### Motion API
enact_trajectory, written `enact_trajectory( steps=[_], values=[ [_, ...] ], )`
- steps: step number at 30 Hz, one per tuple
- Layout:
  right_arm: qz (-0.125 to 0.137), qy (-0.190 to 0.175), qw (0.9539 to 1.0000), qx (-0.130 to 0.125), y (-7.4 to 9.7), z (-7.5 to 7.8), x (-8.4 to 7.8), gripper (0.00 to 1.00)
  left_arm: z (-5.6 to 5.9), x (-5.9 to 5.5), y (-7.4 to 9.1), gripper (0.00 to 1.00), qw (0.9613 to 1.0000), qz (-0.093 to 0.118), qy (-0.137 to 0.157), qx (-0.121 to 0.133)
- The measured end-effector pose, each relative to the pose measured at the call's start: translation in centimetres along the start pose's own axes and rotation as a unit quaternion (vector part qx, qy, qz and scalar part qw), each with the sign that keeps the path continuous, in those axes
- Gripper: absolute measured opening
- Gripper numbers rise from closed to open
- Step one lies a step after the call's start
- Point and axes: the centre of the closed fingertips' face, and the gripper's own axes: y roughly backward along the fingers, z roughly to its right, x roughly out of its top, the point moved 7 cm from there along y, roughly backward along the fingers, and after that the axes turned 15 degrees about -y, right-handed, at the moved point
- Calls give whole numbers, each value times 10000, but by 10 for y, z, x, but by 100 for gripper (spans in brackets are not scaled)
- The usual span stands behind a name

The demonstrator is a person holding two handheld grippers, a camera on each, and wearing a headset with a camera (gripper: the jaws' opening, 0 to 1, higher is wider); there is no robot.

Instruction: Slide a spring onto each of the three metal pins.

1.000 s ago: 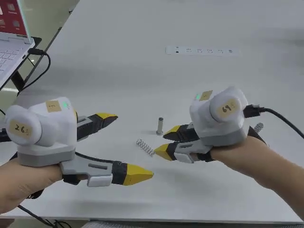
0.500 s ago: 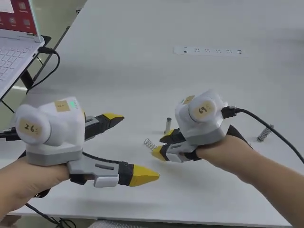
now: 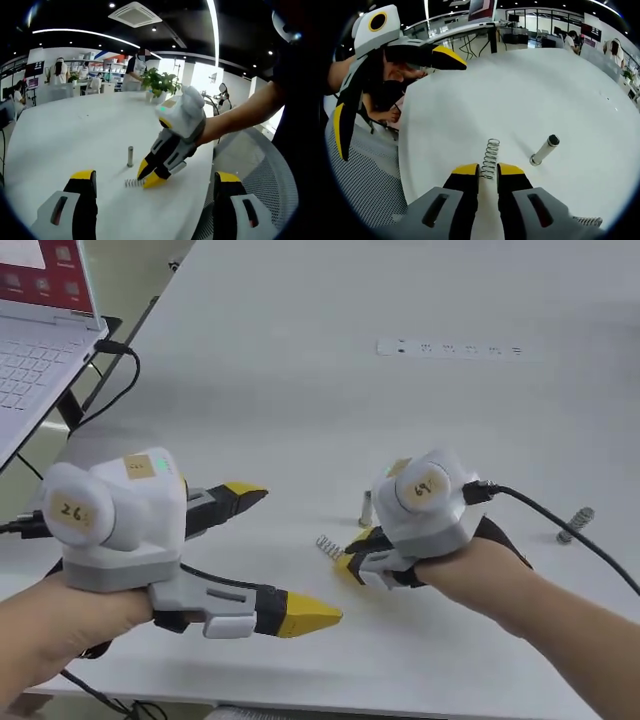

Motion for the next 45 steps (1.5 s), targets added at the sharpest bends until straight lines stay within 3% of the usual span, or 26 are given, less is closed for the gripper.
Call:
enact_trajectory(
  steps=[5,12,18,36,45],
  values=[
    [39,370,9992,-149,2,1,0,8,-1,-2,1,94,10000,-10,13,-13],
    [-16,209,9998,-19,1,-1,0,7,-1,-1,-1,94,10000,3,19,-30],
    [40,383,9993,-18,10,-3,1,6,-1,-1,-2,94,10000,11,14,-55],
    [136,656,9977,-109,59,7,-4,6,-1,0,-13,90,9998,-24,-59,-214],
    [220,914,9956,12,78,4,-1,6,-5,6,-30,79,9992,31,-162,-363]
  ],
)
